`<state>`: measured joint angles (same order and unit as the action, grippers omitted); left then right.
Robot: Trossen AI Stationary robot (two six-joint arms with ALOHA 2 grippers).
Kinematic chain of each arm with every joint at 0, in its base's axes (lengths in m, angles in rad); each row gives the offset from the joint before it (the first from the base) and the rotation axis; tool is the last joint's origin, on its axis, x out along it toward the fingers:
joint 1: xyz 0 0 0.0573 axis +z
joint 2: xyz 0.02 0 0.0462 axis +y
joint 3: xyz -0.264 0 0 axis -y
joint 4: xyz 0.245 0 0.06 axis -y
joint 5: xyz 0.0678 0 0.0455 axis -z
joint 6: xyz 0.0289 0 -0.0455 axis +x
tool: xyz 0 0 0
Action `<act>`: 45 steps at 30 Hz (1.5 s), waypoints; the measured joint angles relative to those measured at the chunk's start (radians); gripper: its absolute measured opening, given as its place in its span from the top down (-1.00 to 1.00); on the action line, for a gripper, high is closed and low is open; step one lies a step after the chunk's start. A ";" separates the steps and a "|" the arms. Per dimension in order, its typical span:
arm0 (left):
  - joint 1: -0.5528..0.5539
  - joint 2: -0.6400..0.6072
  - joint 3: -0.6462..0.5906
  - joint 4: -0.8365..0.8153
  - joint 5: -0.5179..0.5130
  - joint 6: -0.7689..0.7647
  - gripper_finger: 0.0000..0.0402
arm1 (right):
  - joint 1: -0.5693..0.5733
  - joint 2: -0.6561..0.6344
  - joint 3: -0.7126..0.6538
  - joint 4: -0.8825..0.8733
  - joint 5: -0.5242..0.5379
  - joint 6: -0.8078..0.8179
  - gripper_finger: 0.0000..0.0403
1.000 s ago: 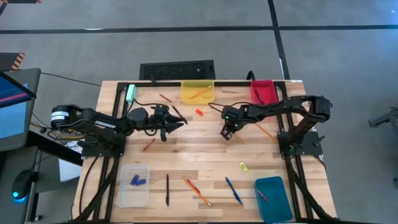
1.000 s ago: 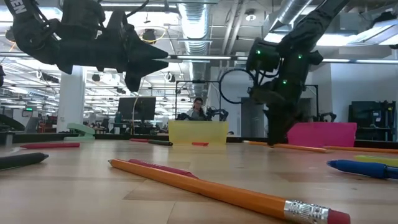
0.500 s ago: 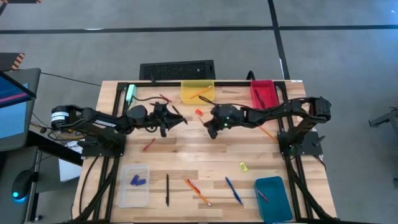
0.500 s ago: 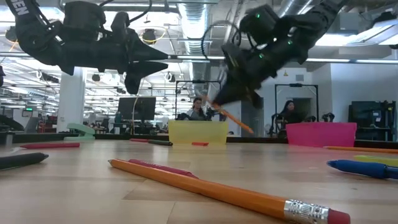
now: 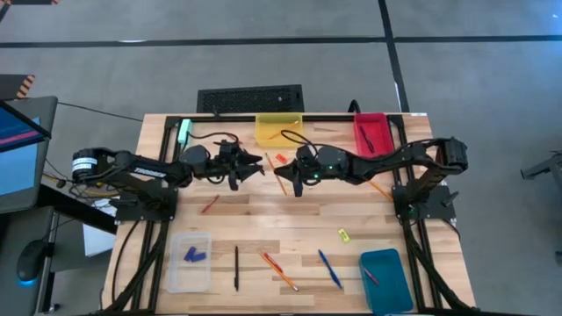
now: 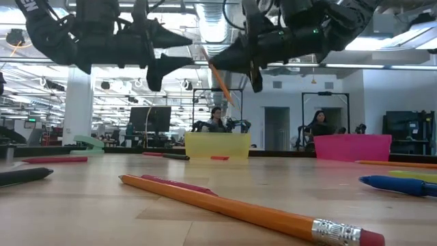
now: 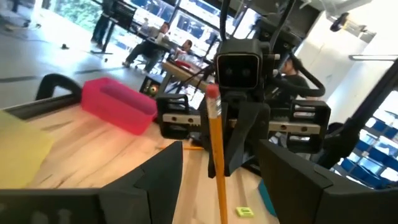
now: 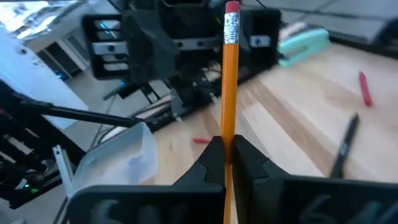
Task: Sort crayons/erasers/pens/pencils in bins
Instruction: Put the orange pencil into the yellow bin
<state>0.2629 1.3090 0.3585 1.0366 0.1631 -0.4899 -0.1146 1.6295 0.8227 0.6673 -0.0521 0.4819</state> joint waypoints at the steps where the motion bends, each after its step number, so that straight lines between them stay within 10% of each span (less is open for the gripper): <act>1: -0.004 0.001 0.006 0.000 0.001 0.006 0.01 | 0.004 0.000 0.000 0.016 0.000 -0.010 0.92; 13: -0.040 0.201 0.120 0.185 0.043 0.022 0.18 | 0.017 0.000 0.001 0.073 -0.003 -0.081 0.91; 28: -0.034 0.227 0.119 0.312 0.044 0.067 0.94 | 0.029 -0.002 0.002 0.086 -0.003 -0.124 0.83; 45: 0.125 0.159 0.143 0.154 0.174 0.095 0.95 | 0.027 -0.002 0.002 -0.005 0.060 -0.222 -0.26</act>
<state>0.3880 1.4680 0.5013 1.1907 0.3370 -0.3947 -0.0875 1.6276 0.8242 0.6624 0.0082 0.2601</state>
